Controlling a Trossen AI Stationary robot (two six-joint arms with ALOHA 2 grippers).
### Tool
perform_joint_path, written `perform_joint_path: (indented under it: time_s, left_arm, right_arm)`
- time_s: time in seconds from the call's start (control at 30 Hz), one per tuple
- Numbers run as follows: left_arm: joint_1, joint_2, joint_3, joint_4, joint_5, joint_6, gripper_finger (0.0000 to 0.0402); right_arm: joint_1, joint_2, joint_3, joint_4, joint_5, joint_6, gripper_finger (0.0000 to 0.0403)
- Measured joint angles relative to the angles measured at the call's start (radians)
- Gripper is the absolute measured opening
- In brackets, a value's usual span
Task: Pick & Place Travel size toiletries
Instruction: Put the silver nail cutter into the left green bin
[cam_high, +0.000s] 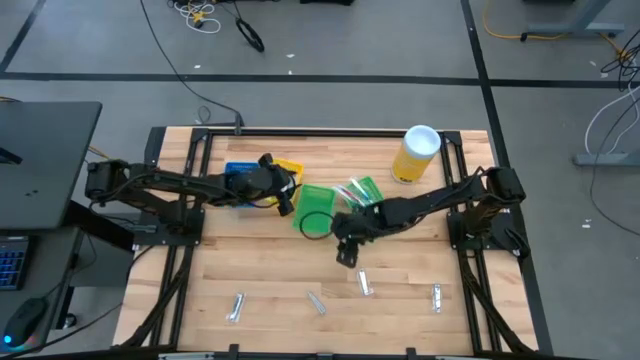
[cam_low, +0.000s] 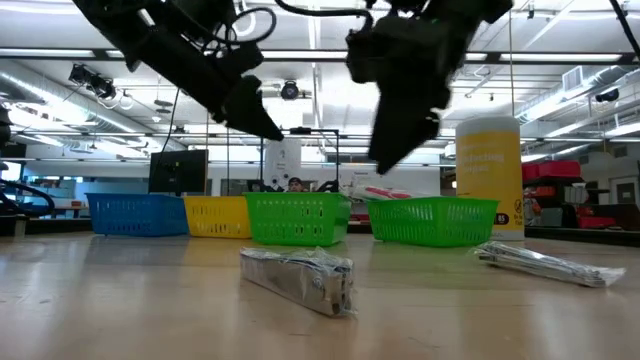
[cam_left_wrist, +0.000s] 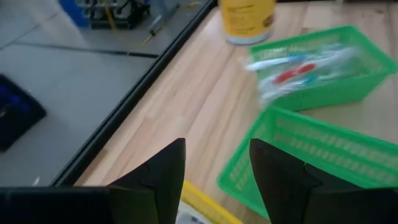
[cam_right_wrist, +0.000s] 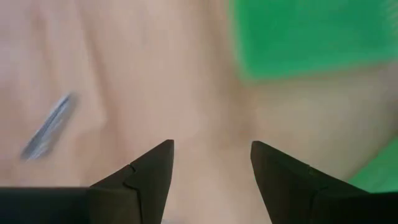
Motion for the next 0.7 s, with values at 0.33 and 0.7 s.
perform_joint_path:
  time_s: [0.33,0.7]
  left_arm:
    - [-0.034,-0.007,0.0,0.002,-0.02,-0.027,0.0185]
    - [-0.034,-0.007,0.0,0.006,-0.041,-0.054,0.0185]
  right_arm:
    - [0.159,0.0,0.0,-0.121,-0.085,0.396,0.0225]
    - [0.278,0.058,0.0,-0.152,-0.008,0.64,0.0225]
